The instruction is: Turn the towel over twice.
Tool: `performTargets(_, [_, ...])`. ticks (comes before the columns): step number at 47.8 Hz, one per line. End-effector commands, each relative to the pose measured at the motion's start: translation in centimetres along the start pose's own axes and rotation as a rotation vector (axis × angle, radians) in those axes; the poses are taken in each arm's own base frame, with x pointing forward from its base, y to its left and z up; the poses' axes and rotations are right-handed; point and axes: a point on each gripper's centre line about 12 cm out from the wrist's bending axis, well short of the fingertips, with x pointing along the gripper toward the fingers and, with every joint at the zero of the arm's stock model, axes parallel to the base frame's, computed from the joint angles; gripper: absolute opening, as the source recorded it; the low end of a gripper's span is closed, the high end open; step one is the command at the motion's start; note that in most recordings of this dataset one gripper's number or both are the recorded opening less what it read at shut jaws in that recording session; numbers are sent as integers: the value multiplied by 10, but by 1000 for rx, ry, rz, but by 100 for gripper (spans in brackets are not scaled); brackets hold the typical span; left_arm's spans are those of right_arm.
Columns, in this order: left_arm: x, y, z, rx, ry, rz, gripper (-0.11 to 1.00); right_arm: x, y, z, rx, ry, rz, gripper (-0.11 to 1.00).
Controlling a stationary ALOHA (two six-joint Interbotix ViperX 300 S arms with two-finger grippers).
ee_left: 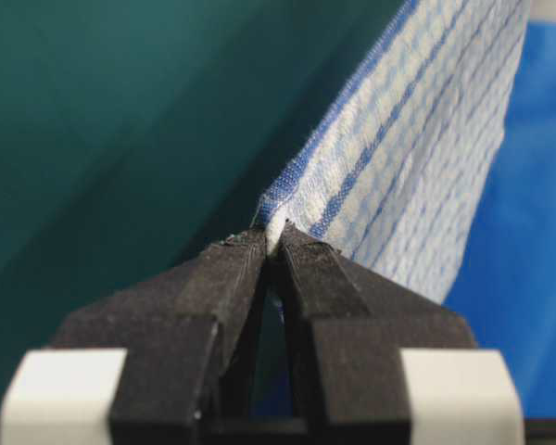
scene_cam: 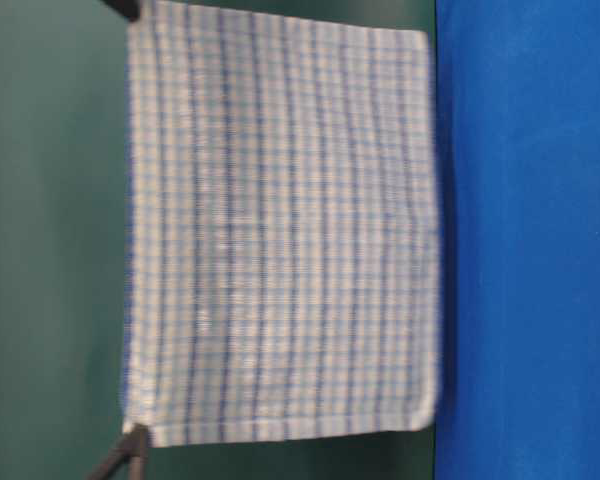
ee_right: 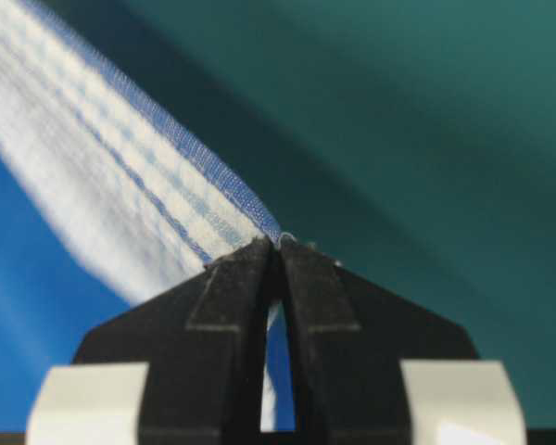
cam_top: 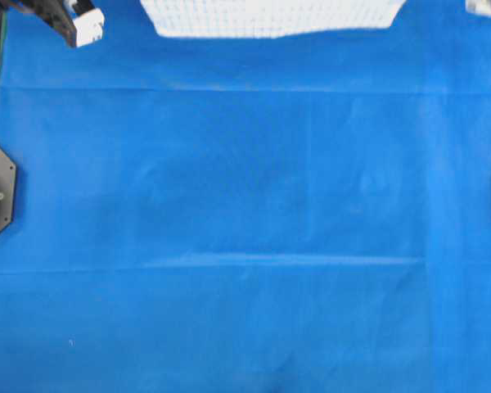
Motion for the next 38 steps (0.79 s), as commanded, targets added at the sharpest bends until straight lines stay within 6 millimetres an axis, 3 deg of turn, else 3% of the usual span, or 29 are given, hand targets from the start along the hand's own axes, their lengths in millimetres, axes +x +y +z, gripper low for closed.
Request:
performTargets(1, [0, -10, -8, -3, 18, -31, 3, 0, 11, -15, 19, 40, 41, 5])
performTargets(10, [-2, -55, -53, -66, 146, -170, 3, 2, 48, -81, 105, 193, 165, 5])
performTargets(19, [-16, -120, -99, -63, 278, -373, 3, -7, 90, -126, 154, 294, 304, 5])
performTargets(28, [-31, -168, -121, -128, 357, -509, 3, -21, 125, -159, 174, 395, 421, 5])
performTargets(38, [-49, -204, -135, -146, 400, -620, 3, -34, 160, -187, 173, 498, 521, 5])
